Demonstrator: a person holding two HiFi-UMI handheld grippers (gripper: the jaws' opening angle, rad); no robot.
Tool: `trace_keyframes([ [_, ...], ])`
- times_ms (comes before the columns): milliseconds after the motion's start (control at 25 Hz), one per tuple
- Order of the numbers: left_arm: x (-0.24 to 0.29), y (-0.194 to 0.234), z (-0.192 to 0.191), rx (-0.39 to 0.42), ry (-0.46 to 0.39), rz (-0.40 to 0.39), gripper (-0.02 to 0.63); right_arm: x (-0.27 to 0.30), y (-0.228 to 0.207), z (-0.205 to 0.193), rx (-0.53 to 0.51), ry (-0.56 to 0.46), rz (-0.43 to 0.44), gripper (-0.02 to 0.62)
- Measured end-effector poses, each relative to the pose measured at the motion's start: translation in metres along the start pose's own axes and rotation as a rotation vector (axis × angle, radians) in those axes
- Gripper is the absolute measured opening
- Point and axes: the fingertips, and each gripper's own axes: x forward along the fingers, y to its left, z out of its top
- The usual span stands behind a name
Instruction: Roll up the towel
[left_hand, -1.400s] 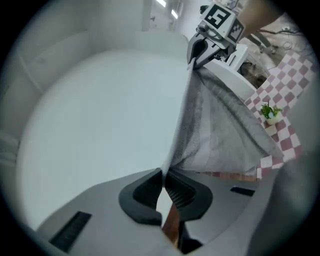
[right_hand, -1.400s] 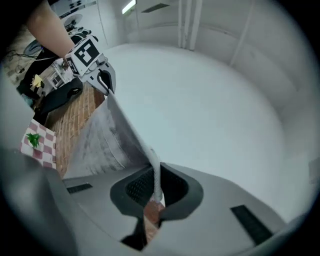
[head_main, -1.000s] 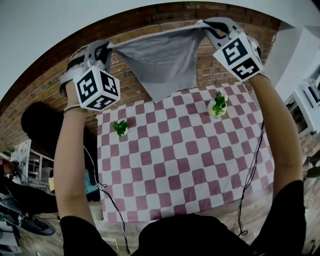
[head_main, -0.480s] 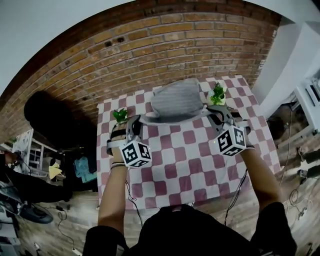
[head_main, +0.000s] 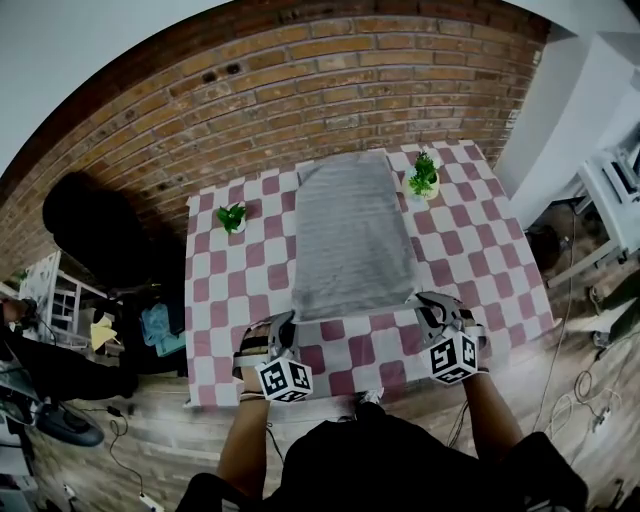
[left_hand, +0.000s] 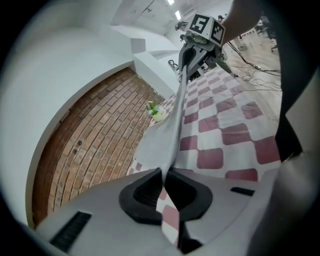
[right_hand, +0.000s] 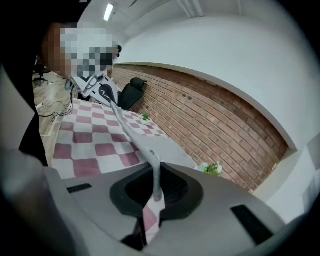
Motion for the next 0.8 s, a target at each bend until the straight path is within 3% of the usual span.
trace_keyframes([
  [280, -0.054, -0.092, -0.023, -0.034, -0.006, -0.107, 0.015, -0.054, 0.076, -0.032, 0.091, 0.074, -0.008, 0.011],
  [800, -0.148, -0.173, -0.032, -0.082, -0.038, -0.143, 0.017, -0.16, 0.163, -0.043, 0.057, 0.109, -0.018, 0.009],
])
